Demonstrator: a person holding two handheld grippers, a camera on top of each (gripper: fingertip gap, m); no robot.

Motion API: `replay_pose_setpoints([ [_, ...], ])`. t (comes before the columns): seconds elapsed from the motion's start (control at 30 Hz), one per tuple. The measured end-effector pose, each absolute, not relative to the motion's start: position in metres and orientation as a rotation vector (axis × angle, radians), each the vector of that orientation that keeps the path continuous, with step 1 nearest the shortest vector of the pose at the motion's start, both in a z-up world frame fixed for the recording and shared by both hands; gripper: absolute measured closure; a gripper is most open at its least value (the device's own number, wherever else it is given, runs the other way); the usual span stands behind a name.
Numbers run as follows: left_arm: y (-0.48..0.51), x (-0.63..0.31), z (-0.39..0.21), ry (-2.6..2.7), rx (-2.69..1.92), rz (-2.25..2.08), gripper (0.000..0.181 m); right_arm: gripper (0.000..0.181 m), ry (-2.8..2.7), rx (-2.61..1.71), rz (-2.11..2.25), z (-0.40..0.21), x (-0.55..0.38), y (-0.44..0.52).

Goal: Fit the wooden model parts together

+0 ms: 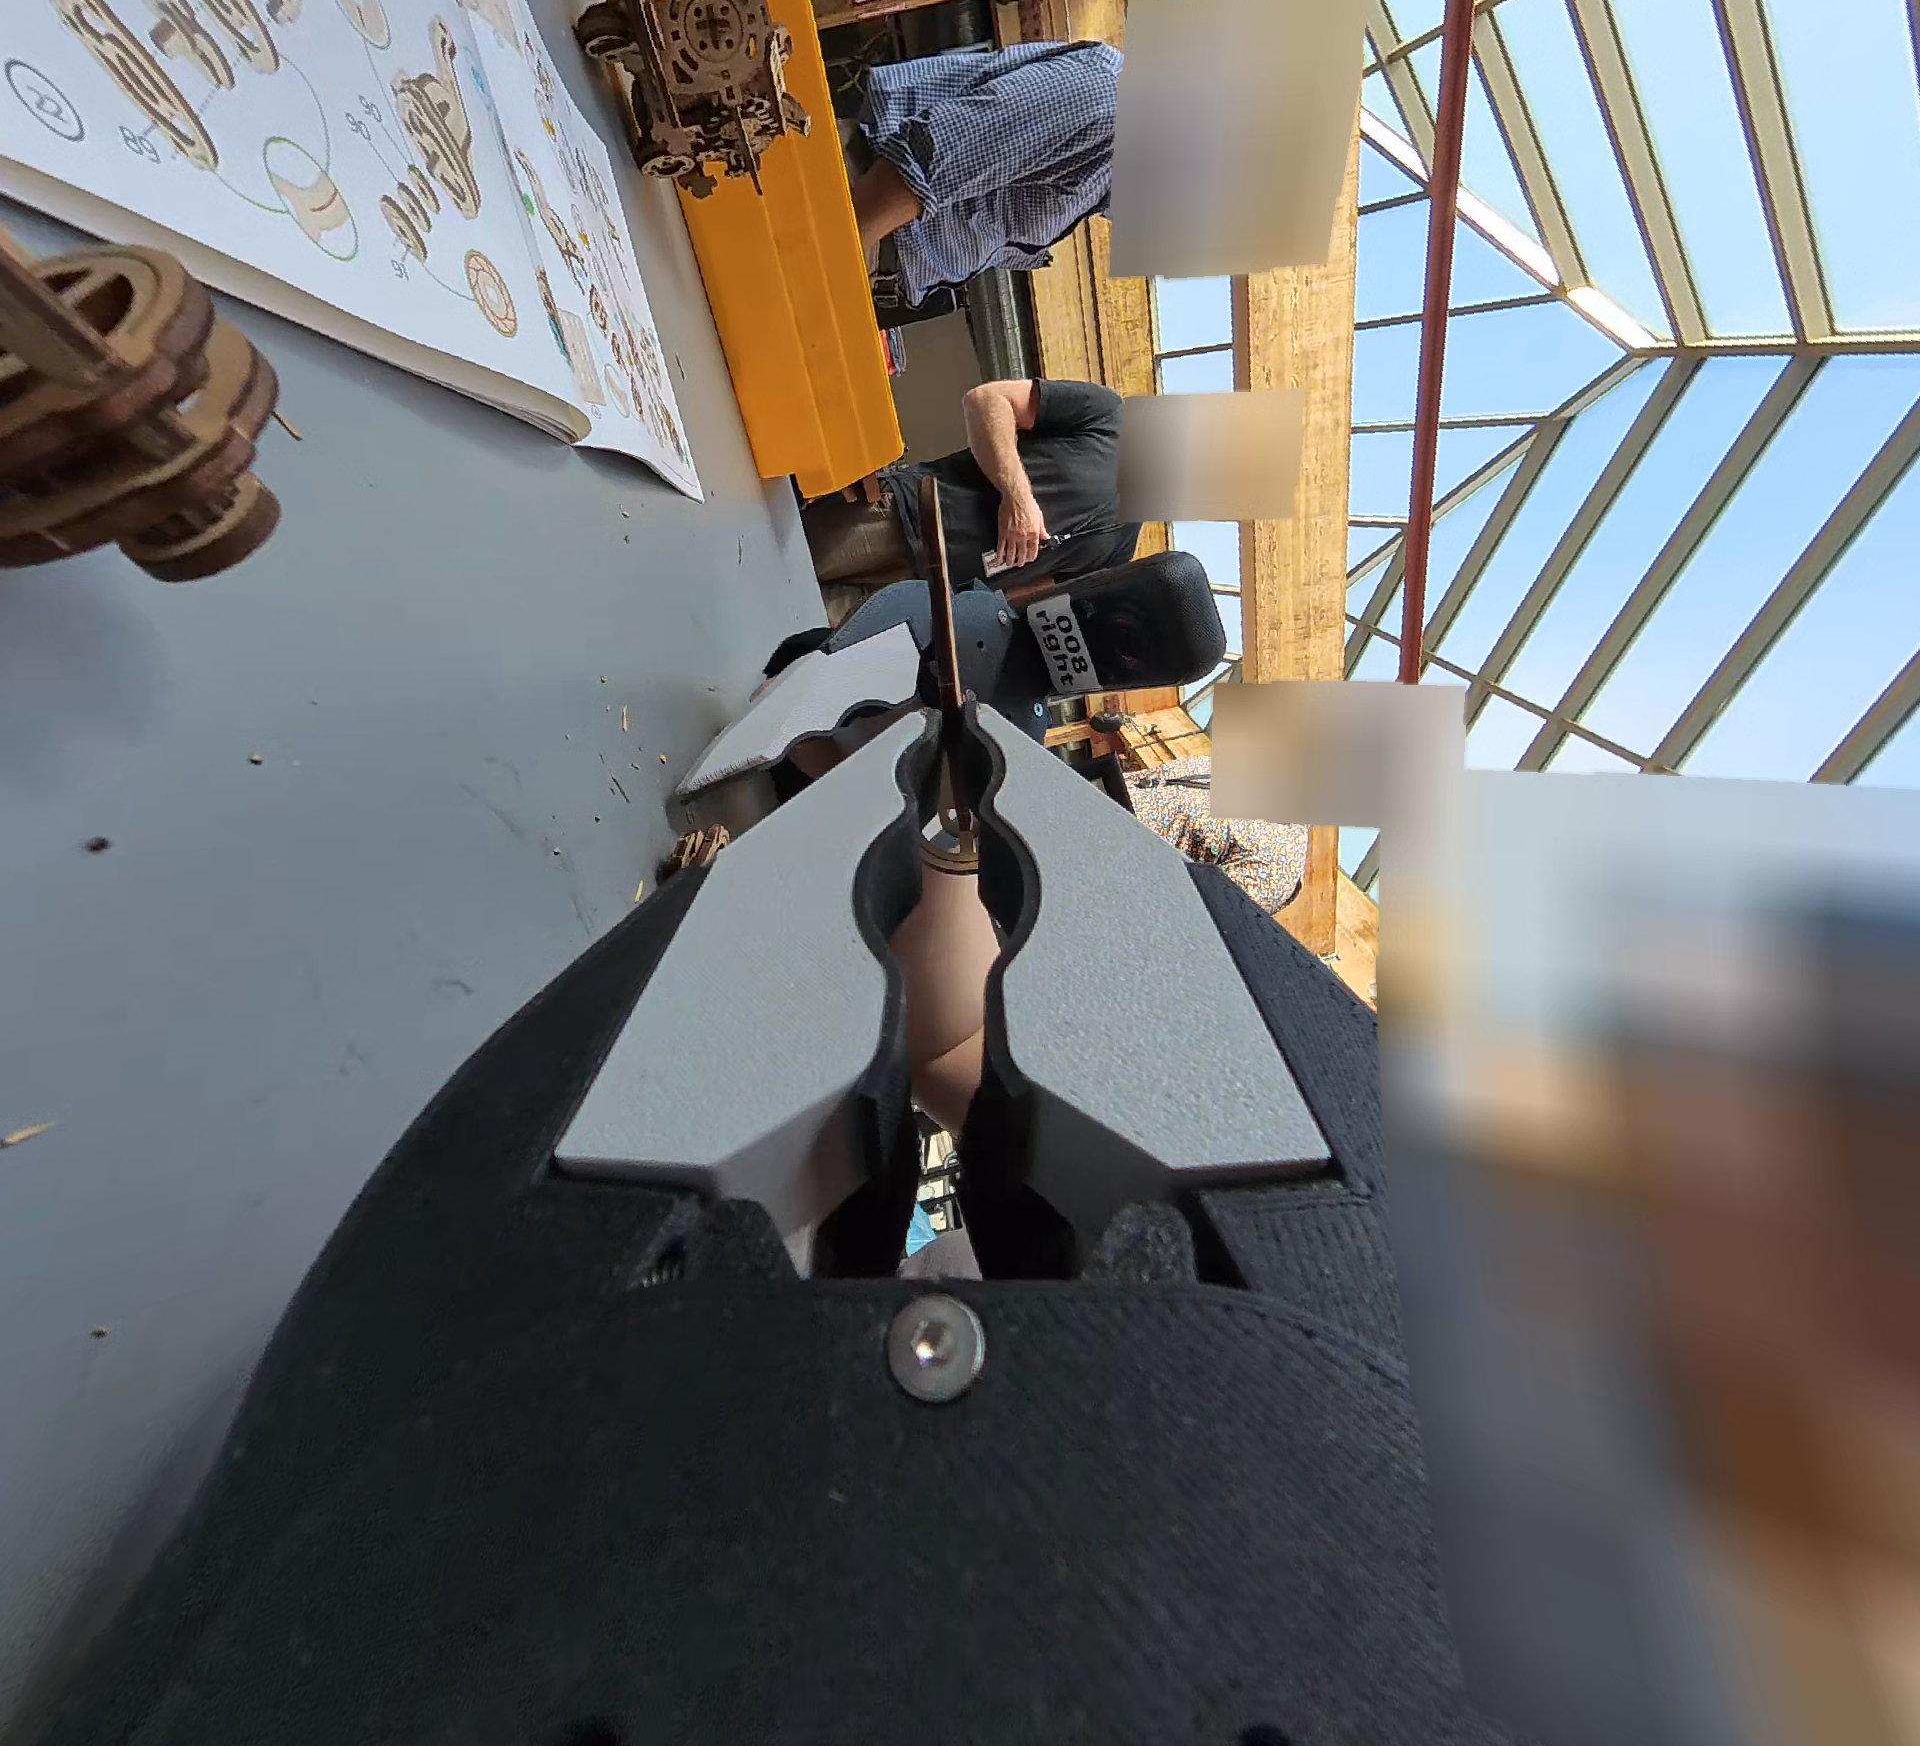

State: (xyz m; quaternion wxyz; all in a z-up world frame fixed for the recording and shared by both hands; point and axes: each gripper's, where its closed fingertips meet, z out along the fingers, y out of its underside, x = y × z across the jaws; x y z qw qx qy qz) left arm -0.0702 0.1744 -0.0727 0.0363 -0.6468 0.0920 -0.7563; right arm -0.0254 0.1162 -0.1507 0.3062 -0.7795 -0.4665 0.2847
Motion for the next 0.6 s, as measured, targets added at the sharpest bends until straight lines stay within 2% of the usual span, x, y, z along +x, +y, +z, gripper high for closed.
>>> replay_pose_setpoints([
  [0.03,0.175,-0.070,-0.073,0.287,-1.986,-2.319,0.181,0.148,-1.243,-2.051,0.738,-0.151,-0.025,0.117],
  [0.33,0.174,-0.070,-0.073,0.294,-1.986,-2.316,0.181,0.135,-1.345,-1.820,0.476,-0.146,-0.035,0.117],
  [0.6,0.173,-0.069,-0.072,0.296,-1.983,-2.321,0.181,0.140,-1.456,-1.678,0.229,-0.147,-0.041,0.119],
])
